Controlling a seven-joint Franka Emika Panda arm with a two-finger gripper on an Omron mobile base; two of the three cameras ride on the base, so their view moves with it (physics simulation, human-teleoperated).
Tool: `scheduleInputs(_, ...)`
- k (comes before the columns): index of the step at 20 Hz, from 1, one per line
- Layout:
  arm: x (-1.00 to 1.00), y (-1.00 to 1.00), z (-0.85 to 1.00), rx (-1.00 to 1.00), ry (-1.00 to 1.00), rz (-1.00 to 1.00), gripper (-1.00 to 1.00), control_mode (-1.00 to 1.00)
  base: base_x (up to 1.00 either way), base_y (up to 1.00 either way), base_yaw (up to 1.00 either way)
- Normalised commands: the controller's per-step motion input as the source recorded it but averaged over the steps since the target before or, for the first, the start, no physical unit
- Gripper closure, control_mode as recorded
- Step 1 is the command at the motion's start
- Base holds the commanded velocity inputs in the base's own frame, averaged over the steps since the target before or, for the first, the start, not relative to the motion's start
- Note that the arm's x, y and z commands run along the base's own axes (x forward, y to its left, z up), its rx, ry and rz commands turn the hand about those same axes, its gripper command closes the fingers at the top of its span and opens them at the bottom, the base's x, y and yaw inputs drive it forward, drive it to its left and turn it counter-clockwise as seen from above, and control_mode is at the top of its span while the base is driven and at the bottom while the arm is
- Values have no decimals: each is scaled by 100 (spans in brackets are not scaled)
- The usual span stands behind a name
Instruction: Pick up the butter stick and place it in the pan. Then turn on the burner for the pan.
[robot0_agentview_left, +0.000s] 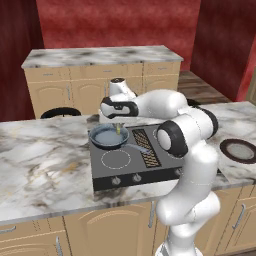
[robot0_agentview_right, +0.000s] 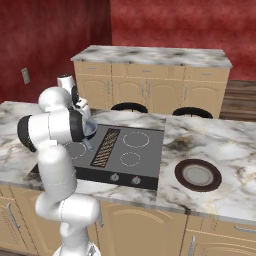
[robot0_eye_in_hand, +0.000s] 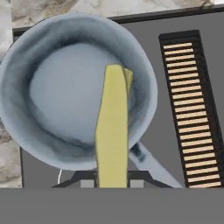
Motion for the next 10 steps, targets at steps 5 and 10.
scheduleInputs(5,35,50,-33,0,0,0,100,-100,0,0,0)
scheduleInputs(10,36,22,-33,3,0,0,100,-100,0,0,0)
